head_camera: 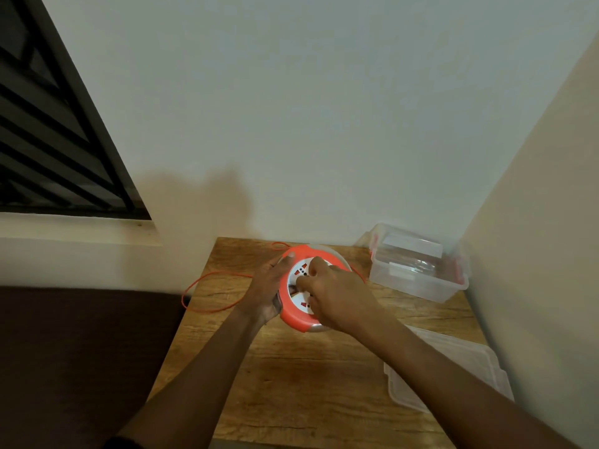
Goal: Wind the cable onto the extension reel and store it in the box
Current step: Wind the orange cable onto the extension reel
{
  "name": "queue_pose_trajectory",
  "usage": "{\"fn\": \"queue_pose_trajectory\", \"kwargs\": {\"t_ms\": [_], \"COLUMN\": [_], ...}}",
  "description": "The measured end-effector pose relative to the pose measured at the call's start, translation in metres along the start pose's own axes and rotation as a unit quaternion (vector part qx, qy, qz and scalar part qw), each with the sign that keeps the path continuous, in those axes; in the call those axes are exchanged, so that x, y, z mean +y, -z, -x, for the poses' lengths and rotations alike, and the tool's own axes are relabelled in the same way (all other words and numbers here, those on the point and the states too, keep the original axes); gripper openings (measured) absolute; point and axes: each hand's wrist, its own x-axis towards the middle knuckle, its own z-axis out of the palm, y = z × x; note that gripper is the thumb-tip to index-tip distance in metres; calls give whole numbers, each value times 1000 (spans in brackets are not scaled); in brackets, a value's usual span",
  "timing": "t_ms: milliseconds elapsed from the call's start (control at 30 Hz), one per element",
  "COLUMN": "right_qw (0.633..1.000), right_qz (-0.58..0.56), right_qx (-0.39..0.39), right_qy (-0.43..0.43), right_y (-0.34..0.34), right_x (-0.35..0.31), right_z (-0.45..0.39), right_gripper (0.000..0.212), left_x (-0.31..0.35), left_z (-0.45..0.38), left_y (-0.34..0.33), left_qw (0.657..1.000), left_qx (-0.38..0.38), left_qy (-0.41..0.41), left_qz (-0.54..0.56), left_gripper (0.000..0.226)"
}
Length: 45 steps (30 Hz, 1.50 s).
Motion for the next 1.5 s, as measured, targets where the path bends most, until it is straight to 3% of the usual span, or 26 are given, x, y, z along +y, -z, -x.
{"fn": "queue_pose_trajectory", "kwargs": {"t_ms": [167, 433, 600, 700, 800, 933, 1033, 1100, 1233, 1333, 1500], "right_qw": [992, 973, 995, 980, 970, 985, 996, 998, 996, 990, 990], "right_qz": [92, 192, 50, -38, -63, -34, -54, -66, 7, 52, 117], "right_qx": [-80, -72, 21, 34, 23, 22, 17, -12, -80, -116, -80], "right_qy": [41, 105, -86, -193, -234, -168, -62, -19, -30, -64, 5], "right_y": [11, 13, -1, -12, -18, -17, -11, -8, -11, -14, -8], "right_x": [7, 4, -2, -13, -19, -18, -17, -16, -16, -19, -19], "right_z": [-1, -12, -11, -12, -7, 1, 6, 12, 21, 25, 20], "right_gripper": [64, 65, 67, 69, 68, 54, 38, 40, 62, 59, 55], "left_x": [2, 6, 2, 1, -2, -1, 2, 1, -2, -7, -9], "left_z": [1, 4, 0, -2, 2, 6, 9, 10, 13, 13, 14], "left_y": [4, 2, 0, 0, 0, 7, 11, 11, 7, 5, 7], "left_qw": [1000, 999, 999, 999, 1000, 1000, 999, 998, 997, 996, 996], "left_qx": [-12, -29, -10, 8, 23, 13, -21, -36, -33, -28, -39], "left_qy": [-4, 2, -19, -21, -9, 12, 35, 46, 62, 71, 75], "left_qz": [-15, -16, 42, 26, -1, 6, -8, -18, -36, -41, -20], "left_gripper": [77, 67, 53, 46, 53, 73, 54, 45, 47, 50, 46]}}
